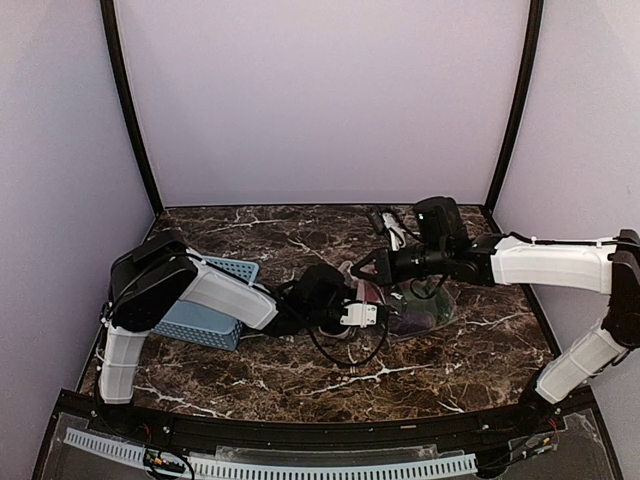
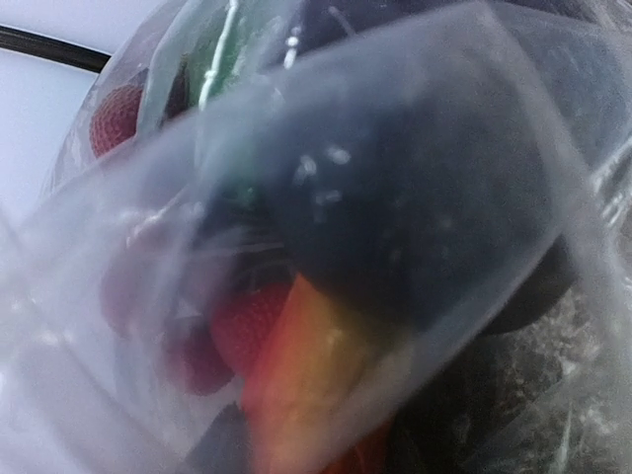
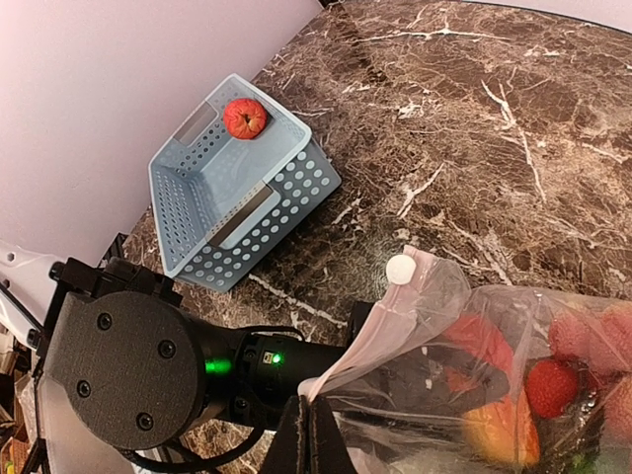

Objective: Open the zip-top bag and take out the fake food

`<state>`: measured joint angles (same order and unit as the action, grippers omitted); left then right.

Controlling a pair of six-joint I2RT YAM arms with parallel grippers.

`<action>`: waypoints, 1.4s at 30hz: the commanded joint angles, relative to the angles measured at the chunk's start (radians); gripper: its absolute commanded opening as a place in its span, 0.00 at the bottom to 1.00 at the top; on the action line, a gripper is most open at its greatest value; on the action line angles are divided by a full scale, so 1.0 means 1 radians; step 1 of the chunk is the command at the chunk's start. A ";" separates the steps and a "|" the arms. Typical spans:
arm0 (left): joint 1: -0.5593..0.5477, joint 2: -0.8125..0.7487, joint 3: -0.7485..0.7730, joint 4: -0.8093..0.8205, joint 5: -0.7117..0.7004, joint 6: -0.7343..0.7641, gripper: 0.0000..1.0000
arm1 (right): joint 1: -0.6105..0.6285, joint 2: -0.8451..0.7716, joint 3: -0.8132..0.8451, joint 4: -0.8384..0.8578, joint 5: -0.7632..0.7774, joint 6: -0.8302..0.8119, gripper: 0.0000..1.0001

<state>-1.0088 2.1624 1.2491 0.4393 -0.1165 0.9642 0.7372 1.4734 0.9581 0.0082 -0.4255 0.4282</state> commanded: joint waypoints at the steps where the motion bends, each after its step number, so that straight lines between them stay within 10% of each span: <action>1: 0.004 -0.027 -0.069 -0.042 -0.043 0.001 0.40 | 0.001 -0.032 -0.016 0.044 0.006 -0.002 0.00; 18: 0.014 -0.205 -0.287 0.331 0.106 -0.302 0.20 | -0.012 -0.080 -0.046 0.024 0.034 -0.003 0.00; 42: 0.096 -0.272 -0.543 0.896 0.295 -0.811 0.18 | -0.066 -0.118 -0.100 0.018 0.081 0.003 0.00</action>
<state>-0.9276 1.9144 0.7383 1.2285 0.1368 0.2493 0.6983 1.3773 0.8810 0.0071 -0.3878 0.4282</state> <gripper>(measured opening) 0.420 0.005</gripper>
